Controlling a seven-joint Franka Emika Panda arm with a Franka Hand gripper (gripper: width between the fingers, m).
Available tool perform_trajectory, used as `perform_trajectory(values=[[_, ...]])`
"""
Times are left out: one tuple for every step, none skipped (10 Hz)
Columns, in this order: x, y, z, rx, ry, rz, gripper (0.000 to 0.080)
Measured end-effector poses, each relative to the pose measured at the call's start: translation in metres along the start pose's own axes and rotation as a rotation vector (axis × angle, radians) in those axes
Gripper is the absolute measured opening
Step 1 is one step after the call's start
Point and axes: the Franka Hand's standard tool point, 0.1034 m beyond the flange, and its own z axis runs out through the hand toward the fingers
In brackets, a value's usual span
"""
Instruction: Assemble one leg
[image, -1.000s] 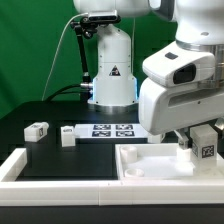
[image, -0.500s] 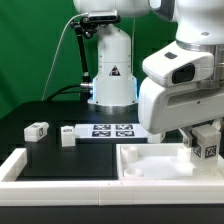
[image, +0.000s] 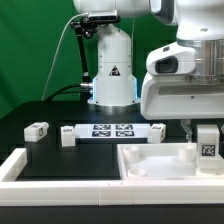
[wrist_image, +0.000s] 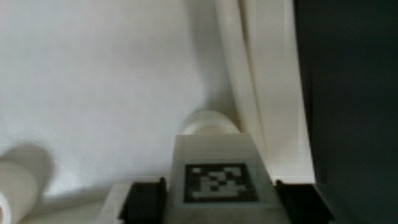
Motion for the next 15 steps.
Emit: perform_trajectory(values=[[-0.0005,-0.0010,0.0002,0.000,-0.001,0.101,0.0291],[-0.0010,-0.0020,0.0004,-0.001,0.001,0.194,0.0291],[-0.0007,-0.0024,0.0004,0.000,0.001,0.244,0.0291],[-0.0001,-0.0026,0.0005,0.008,-0.001,0.334,0.0291],[0.0002,-0.0031,0.0006,0.013,-0.001,0.409,0.0291],[0.0003,-0.0036,0.0006,0.016,-0.002,0.471,0.0291],[0.0008,-0.0041,0.0006,0.020,-0.002,0.575,0.0291],[0.0013,-0.0044,0.0007,0.025,-0.004,0.640,0.0291],[0.0013,-0.0048,0.0007,0.026,-0.005,0.681,0.0291],[0.0011,-0.0055,0.0008,0.027,-0.007,0.777,0.0291],[0.0000,-0.0078,0.0011,0.033,-0.015,0.827,0.0348],[-0.0003,-0.0083,0.0012,0.033,-0.014,0.784,0.0484],[-0.0001,-0.0081,0.0011,0.033,-0.014,0.732,0.0484],[0.0018,-0.0071,0.0006,0.034,-0.011,0.665,0.0612],[0.0028,-0.0060,0.0012,0.033,-0.010,0.650,0.0638]])
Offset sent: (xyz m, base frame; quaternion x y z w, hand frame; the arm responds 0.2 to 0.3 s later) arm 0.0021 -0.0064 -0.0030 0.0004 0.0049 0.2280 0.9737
